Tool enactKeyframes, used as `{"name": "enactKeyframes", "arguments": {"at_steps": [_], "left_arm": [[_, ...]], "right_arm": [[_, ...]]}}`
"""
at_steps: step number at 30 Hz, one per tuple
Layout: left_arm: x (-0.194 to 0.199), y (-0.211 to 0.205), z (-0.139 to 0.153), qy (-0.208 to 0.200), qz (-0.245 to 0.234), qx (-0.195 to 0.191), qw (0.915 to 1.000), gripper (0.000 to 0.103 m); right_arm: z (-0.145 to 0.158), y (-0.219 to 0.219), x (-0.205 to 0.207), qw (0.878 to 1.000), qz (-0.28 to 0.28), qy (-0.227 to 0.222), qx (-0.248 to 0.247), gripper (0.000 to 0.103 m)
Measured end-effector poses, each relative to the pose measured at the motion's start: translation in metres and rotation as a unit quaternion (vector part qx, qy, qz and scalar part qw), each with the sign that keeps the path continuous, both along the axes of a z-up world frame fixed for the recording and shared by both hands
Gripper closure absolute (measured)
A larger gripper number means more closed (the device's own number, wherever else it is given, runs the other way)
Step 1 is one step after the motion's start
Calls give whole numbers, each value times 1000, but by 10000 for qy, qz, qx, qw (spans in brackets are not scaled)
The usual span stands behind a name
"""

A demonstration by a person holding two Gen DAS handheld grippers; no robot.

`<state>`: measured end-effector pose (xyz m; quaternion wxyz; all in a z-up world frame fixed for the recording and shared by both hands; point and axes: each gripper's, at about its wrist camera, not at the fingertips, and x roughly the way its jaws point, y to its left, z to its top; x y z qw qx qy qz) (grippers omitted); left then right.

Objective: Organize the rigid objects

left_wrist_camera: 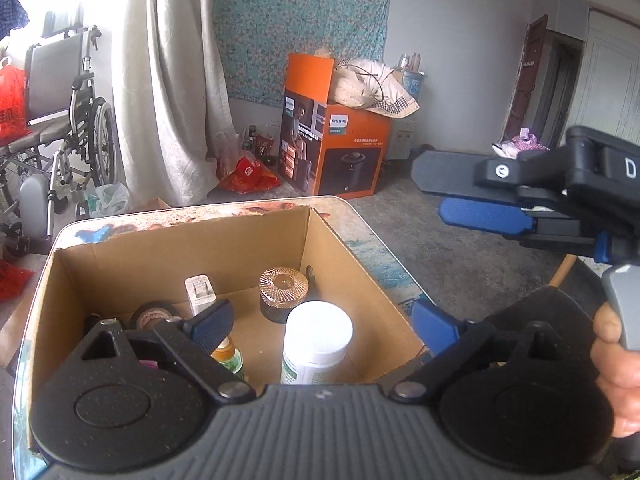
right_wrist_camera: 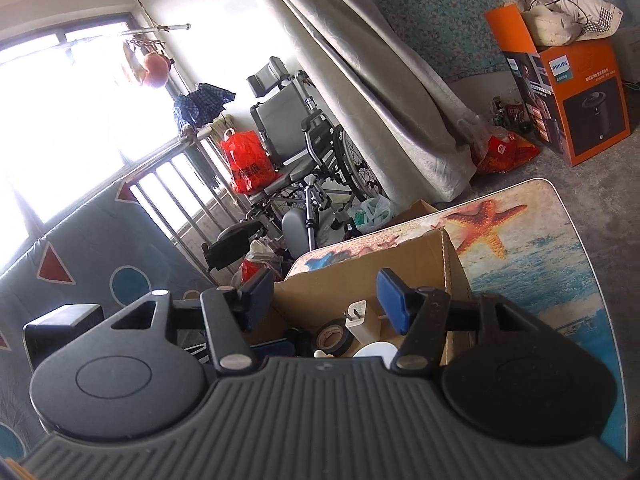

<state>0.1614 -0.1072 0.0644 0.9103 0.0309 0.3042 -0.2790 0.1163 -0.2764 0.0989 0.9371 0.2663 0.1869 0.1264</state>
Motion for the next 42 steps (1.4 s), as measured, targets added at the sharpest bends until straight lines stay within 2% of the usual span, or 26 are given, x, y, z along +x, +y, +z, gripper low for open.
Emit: {"name": "enactKeyframes", "arguments": {"at_steps": [2, 5, 9, 11, 13, 16, 23, 31, 42], "left_arm": [[-16, 14, 11, -134, 168, -35, 9998, 0], [-30, 28, 22, -315, 684, 289, 9967, 0], [-39, 38, 20, -472, 1478, 898, 9838, 0], [-38, 38, 15, -373, 1807, 1166, 9759, 0], [-37, 43, 11, -262, 1940, 1242, 9728, 0], [-37, 47, 4, -137, 1827, 1407, 9730, 0], [-34, 67, -10, 207, 2084, 1036, 9723, 0], [-29, 77, -15, 341, 2182, 903, 9711, 0], [-23, 83, -18, 447, 2161, 797, 9721, 0]], "right_arm": [[5, 1, -21, 9998, -145, -99, -104, 26], [6, 9, -48, 9989, -350, -46, -318, 19], [-6, 28, -65, 9967, -512, 245, -575, 15], [-14, 40, -66, 9945, -576, 431, -766, 5], [-20, 55, -65, 9910, -600, 562, -1055, 3], [-28, 78, -58, 9840, -582, 741, -1509, 2], [-41, 113, -35, 9677, -541, 1325, -2074, 2], [-50, 136, -11, 9614, -561, 1500, -2237, 2], [-51, 132, 6, 9566, -636, 1644, -2319, 2]]}}
